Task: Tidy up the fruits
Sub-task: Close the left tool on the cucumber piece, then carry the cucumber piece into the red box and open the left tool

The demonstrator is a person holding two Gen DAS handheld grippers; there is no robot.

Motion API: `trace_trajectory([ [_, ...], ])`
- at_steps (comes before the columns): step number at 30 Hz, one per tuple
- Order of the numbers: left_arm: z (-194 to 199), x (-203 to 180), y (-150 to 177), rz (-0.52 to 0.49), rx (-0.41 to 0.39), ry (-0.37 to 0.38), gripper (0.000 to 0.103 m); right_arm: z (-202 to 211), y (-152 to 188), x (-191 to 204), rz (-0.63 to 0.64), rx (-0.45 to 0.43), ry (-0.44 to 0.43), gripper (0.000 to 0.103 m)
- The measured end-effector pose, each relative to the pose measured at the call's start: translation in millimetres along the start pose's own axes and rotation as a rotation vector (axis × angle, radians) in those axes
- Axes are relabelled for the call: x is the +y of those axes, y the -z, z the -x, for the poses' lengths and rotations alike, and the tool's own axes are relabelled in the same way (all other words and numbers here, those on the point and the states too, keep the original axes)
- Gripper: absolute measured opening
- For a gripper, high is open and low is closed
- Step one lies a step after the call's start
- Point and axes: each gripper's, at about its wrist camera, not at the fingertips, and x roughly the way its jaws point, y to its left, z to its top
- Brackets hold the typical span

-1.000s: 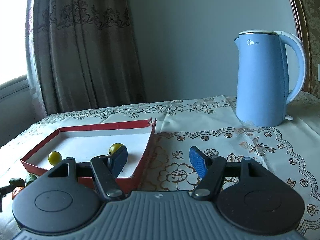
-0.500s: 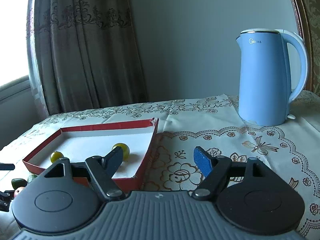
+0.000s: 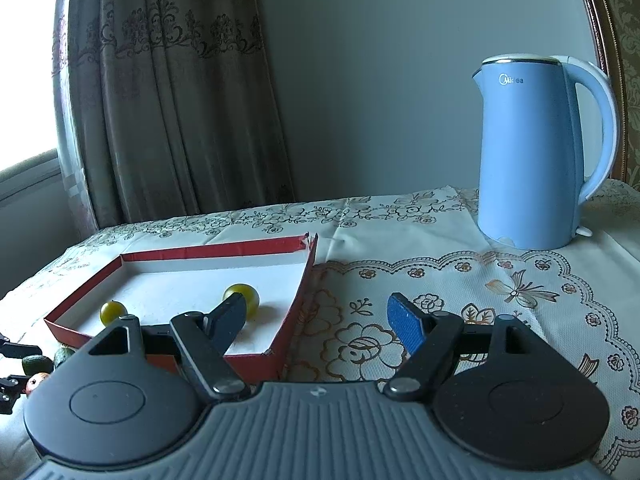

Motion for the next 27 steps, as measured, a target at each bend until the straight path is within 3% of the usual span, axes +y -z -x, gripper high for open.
trace_trajectory([
  [5, 0.8, 2.6, 1.2, 0.022, -0.003, 0.015, 0.042, -0.5, 0.4, 0.2, 0.0, -0.001, 0.001, 0.078],
  [8, 2.8, 1.9, 2.0, 0.023, -0.006, -0.018, 0.028, -0.6, 0.1, -0.2, 0.0, 0.0, 0.002, 0.078],
  [13, 8.2, 7.3, 5.9, 0.087, -0.003, -0.054, 0.028, -0.5, -0.3, -0.4, 0.002, -0.003, 0.002, 0.078],
  [17, 16.2, 8.2, 3.0, 0.137, -0.007, -0.136, 0.028, -0.7, -0.1, -0.7, 0.0, -0.004, 0.005, 0.078],
  [22, 26.6, 11.0, -12.9, 0.264, 0.031, -0.314, 0.028, -0.7, 0.0, -0.4, 0.002, -0.005, 0.006, 0.078],
  [24, 30.6, 13.3, -17.5, 0.333, 0.022, -0.362, 0.028, 0.1, 0.0, -0.4, 0.002, -0.01, 0.009, 0.078],
  [27, 35.2, 5.8, -23.6, 0.348, -0.016, -0.463, 0.028, 0.3, -0.1, -0.8, 0.001, -0.015, 0.013, 0.078],
])
